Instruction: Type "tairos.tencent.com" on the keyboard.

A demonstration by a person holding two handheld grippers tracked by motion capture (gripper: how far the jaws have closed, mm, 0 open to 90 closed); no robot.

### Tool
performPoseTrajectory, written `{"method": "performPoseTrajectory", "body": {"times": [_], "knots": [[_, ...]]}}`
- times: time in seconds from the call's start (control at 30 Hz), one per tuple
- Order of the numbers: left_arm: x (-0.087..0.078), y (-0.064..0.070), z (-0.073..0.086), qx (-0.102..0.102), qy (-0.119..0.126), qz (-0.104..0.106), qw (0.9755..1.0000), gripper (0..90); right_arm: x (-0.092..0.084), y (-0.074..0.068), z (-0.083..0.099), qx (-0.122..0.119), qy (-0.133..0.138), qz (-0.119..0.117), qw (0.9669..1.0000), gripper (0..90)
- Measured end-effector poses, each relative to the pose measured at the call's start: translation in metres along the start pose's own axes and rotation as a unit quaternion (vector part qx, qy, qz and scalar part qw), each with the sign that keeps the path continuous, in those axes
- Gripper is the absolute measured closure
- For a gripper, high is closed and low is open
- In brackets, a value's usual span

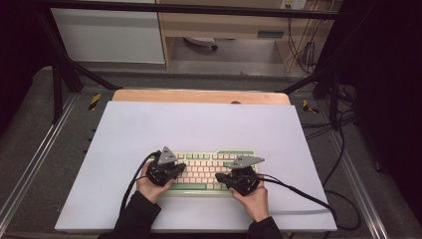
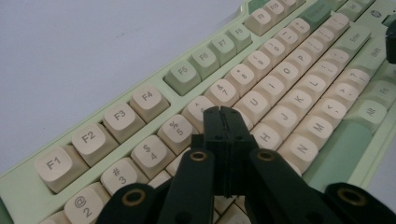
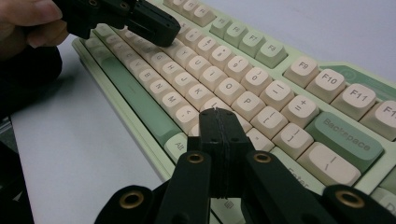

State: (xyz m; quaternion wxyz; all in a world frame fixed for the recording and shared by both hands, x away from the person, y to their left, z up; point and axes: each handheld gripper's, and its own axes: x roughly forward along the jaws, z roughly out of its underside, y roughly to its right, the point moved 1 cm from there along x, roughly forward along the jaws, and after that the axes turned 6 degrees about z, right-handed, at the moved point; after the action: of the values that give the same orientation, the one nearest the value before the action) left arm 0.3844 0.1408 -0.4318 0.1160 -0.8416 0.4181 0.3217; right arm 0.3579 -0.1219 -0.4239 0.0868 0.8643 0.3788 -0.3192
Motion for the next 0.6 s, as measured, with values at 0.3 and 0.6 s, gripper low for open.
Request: {"method": "performPoseTrajectory", "body": {"times": [0.3, 0.6], "knots": [[-0.015, -0.001, 0.002, -0.003, 0.008, 0.008, 0.9999, 89.9, -0.001, 0.000, -0.001, 0.001, 0.003, 0.000, 1.0000, 90.0], [-0.034, -0.005, 0.011, -0.007, 0.012, 0.006, 0.9999, 89.9, -0.002, 0.000, -0.002, 0.001, 0.003, -0.001, 1.0000, 90.0]]}}
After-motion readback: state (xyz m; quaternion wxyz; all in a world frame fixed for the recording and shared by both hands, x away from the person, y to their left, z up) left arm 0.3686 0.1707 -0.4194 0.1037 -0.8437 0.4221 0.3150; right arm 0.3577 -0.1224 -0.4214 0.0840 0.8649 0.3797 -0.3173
